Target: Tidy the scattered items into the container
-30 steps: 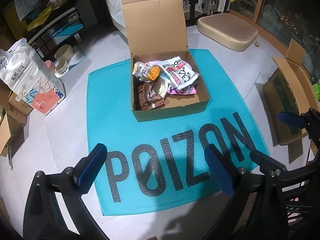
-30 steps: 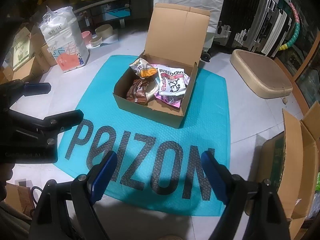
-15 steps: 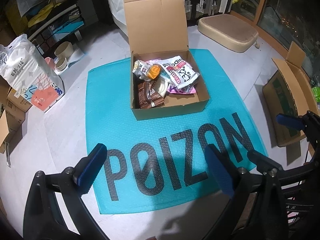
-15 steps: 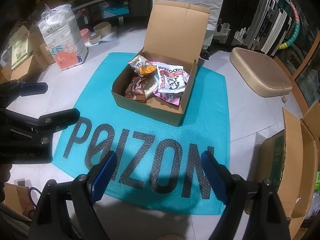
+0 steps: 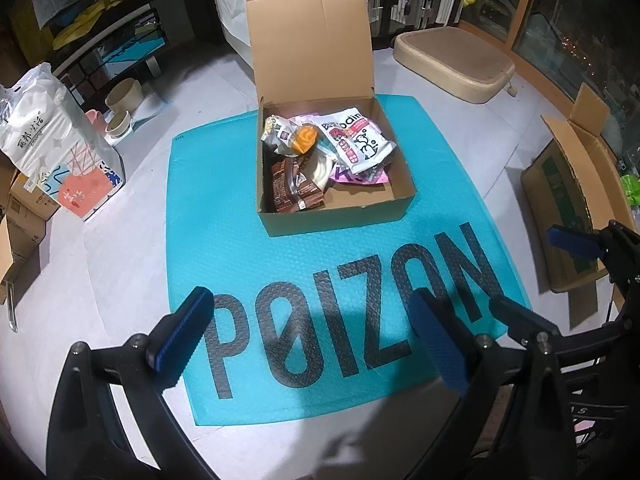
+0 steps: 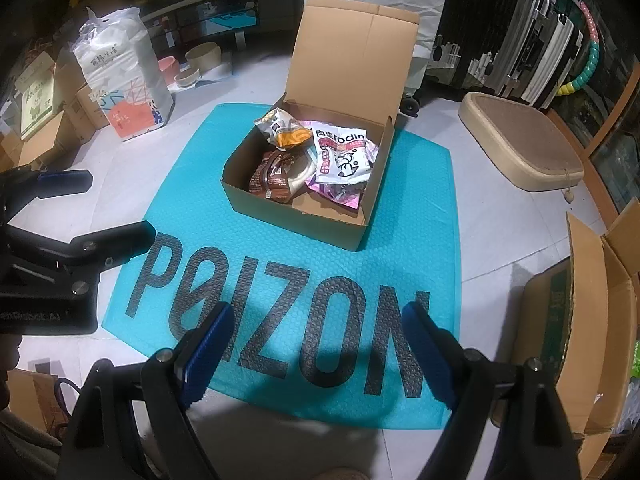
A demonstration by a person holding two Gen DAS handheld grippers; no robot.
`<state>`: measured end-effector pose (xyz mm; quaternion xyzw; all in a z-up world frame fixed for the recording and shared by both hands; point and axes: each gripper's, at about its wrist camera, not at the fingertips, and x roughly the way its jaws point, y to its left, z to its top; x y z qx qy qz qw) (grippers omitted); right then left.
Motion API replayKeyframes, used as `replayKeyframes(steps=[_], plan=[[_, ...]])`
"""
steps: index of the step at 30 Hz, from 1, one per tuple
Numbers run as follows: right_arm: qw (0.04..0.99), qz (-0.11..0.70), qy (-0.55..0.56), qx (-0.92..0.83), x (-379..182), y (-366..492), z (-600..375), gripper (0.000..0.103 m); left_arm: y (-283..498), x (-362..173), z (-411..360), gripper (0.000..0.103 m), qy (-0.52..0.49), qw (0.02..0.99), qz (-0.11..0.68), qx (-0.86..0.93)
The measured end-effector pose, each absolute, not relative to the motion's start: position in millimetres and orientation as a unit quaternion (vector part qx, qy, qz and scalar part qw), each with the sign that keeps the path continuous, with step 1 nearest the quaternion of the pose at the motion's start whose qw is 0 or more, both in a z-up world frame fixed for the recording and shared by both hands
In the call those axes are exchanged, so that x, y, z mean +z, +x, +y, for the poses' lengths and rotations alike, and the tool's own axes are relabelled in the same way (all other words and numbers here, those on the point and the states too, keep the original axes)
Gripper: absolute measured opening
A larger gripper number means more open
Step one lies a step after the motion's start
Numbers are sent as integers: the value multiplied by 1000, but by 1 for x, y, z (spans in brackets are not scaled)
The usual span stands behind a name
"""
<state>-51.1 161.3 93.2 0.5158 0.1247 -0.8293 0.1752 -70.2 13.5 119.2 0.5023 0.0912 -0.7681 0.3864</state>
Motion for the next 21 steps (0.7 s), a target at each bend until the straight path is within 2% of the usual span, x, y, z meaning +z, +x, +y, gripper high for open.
replayKeyframes(steps=[21], plan=[[176, 128, 516, -829, 93, -52, 156, 87, -69, 112, 10, 98, 513, 380, 109, -762]])
